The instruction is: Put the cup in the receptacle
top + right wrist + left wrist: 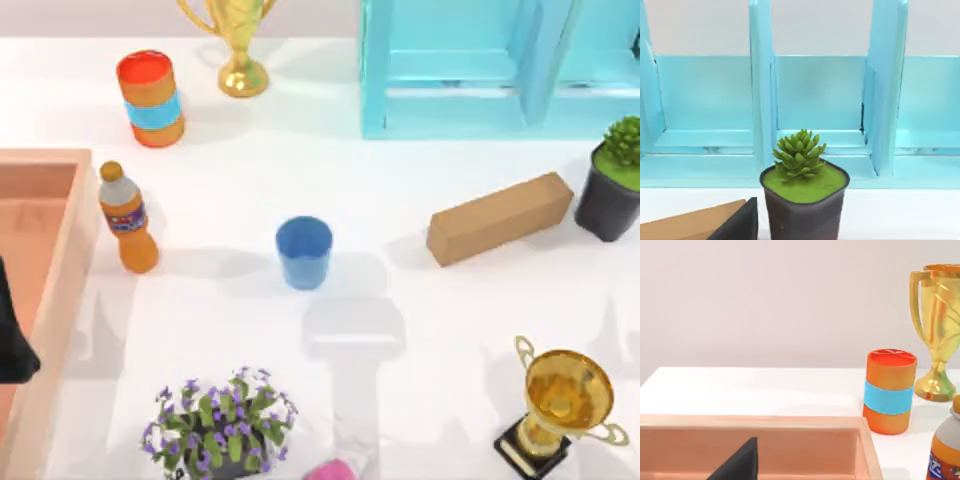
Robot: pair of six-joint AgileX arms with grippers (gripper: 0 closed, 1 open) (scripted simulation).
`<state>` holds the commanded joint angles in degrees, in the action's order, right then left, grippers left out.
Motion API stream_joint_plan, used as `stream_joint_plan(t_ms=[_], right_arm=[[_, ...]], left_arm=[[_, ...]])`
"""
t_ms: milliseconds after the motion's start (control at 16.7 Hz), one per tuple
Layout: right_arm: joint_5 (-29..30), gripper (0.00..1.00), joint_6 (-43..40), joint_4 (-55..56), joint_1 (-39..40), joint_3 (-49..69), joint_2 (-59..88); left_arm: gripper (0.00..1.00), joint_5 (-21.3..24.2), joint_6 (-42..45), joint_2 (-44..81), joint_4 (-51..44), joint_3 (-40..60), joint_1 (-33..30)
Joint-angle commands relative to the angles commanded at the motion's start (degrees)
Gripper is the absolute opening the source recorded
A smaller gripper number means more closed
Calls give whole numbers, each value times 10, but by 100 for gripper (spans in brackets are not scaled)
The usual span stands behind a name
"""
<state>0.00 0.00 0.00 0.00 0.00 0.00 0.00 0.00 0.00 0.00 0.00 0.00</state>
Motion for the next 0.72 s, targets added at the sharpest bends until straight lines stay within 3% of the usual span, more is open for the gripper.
stream_joint_plan(t_ms=[360, 720], right_arm=[[0, 100, 0, 0, 0, 0, 0], [0, 100, 0, 0, 0, 0, 0]], left_arm=[[100, 0, -13, 54, -35, 55, -16], [100, 1, -68, 282, -184, 287, -79]])
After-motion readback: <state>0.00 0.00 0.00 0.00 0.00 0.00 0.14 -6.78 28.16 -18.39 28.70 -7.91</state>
